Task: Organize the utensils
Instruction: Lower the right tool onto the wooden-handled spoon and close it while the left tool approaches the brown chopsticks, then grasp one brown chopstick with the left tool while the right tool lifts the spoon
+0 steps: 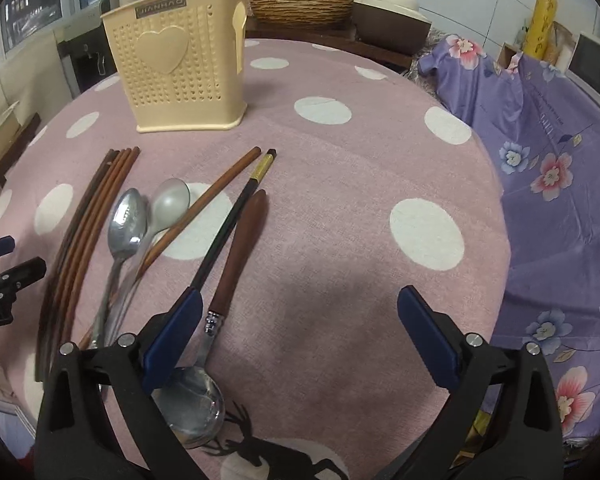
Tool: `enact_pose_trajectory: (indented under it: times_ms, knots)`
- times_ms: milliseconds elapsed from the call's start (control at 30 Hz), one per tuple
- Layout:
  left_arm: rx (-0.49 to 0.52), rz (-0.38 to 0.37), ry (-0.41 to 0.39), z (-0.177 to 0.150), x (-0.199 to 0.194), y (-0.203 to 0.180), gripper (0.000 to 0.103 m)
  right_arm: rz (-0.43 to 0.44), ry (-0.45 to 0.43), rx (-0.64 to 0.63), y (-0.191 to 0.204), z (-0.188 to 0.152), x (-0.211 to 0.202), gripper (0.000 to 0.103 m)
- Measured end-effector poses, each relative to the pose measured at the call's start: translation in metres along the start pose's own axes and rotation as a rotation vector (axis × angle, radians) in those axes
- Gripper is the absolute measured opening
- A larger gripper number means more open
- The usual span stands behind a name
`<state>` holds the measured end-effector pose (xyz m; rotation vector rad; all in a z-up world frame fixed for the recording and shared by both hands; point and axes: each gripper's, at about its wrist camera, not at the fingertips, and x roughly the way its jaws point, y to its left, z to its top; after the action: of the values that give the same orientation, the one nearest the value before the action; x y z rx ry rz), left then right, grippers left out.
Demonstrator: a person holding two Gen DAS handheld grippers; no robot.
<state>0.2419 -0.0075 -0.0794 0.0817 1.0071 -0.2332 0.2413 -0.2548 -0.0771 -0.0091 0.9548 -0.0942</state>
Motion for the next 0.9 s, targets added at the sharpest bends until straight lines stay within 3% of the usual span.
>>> enact_pose_trajectory:
  times_ms: [133, 233, 300, 367, 533, 767, 900]
  knots:
    - [-0.014, -0.027, -0.023, 0.003, -0.004, -0.008, 0.093, 0.016, -0.004, 0.016, 0.003, 0.005, 0.003, 0.084]
    - [-0.026, 0.025, -0.043, 0.009, -0.003, -0.010, 0.085, 0.015, -0.013, 0.044, 0.007, 0.010, 0.006, 0.074]
    - [-0.043, 0.028, -0.037, 0.012, 0.000, -0.009, 0.079, -0.011, 0.002, 0.037, 0.013, 0.013, 0.012, 0.056]
    - [-0.062, 0.014, -0.033, 0.013, 0.002, -0.008, 0.076, 0.005, 0.031, 0.057, 0.015, 0.017, 0.021, 0.047]
    - [-0.067, 0.032, -0.045, 0.016, 0.004, -0.008, 0.074, -0.003, 0.031, 0.086, 0.015, 0.026, 0.028, 0.041]
    - [-0.071, 0.026, -0.060, 0.031, 0.007, -0.012, 0.069, 0.011, 0.035, 0.098, 0.012, 0.040, 0.037, 0.021]
    - [-0.069, 0.045, -0.070, 0.043, 0.013, -0.017, 0.062, 0.009, 0.019, 0.086, 0.013, 0.038, 0.036, 0.020]
